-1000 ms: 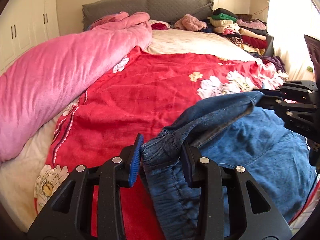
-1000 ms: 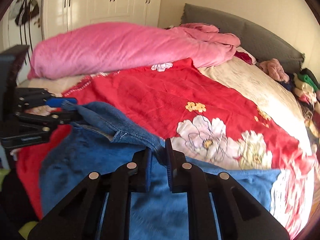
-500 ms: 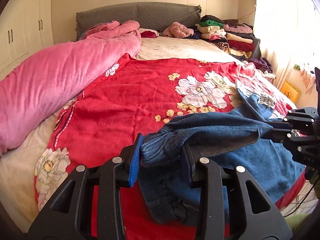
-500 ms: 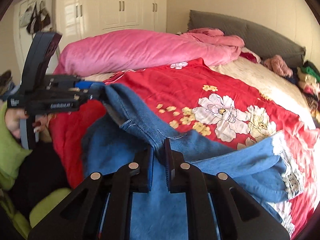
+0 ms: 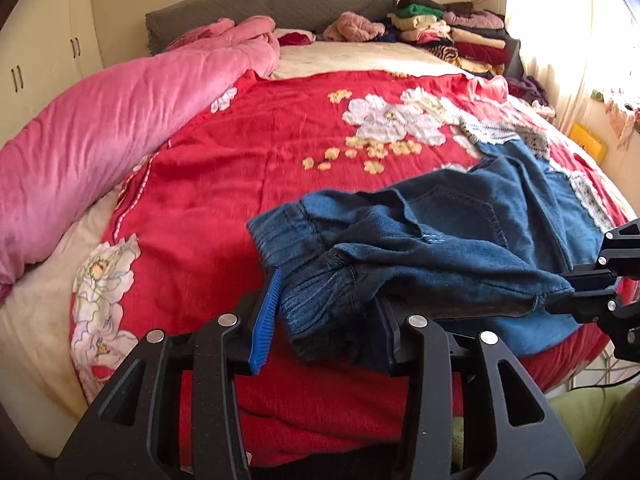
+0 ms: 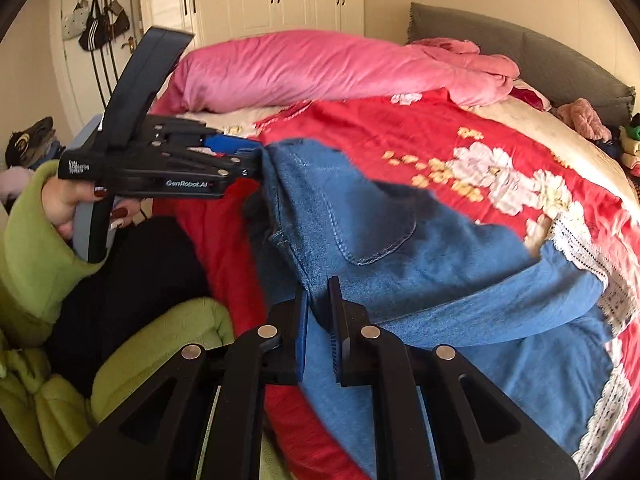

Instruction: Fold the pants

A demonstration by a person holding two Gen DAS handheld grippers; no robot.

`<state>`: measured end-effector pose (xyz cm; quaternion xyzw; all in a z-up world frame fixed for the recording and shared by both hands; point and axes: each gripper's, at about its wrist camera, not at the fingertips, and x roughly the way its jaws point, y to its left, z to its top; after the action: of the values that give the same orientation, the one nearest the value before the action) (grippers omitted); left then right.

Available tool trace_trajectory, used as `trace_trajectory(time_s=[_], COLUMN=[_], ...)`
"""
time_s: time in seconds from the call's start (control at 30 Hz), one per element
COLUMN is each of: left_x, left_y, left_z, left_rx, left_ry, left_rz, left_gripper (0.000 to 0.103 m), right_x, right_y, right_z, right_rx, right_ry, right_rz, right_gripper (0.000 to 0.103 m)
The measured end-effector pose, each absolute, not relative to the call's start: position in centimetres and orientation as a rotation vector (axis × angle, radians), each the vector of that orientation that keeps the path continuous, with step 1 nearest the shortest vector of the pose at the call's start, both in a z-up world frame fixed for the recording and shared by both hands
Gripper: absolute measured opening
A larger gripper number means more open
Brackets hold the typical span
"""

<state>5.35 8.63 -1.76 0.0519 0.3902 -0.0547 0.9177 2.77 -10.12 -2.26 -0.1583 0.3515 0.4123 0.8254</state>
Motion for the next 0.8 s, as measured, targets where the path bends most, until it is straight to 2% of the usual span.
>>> trace_trajectory(time_s=[0.1, 0.33, 0.53, 0.67, 0.8], left_x=[5.2, 3.4, 2.4, 1.6, 2.4], left_y=[9.1, 11.1, 12.7, 13.6, 10.1], left_z=[-2.3, -2.9, -2.9, -1.0, 0.2], left_rx=[0.092, 0.02, -0.061, -0.118, -0.058], left_ry=[0.828, 0.873, 0.893, 0.848, 0.84], left_rz=[-0.097, -0.096, -0.076, -0.064, -0.123], left_gripper=[0.039, 0.056, 0.059, 0.059, 0.059], right_x=[2.6, 2.8, 2.7, 2.4, 2.5], right_y=[-9.7, -10.0, -10.2, -10.1, -9.6], right_z=[-2.9, -3.2, -3.4, -3.8, -4.3], right_rx=[-0.321, -0.308, -0.321, -0.318, -0.314], right_ry=[0.772, 0.782, 0.792, 0.802, 0.815], right_rz=[0.887, 0.881, 0.866, 0.872, 0.89], right_gripper=[0.009, 0.009, 0.009, 0.012, 0.012])
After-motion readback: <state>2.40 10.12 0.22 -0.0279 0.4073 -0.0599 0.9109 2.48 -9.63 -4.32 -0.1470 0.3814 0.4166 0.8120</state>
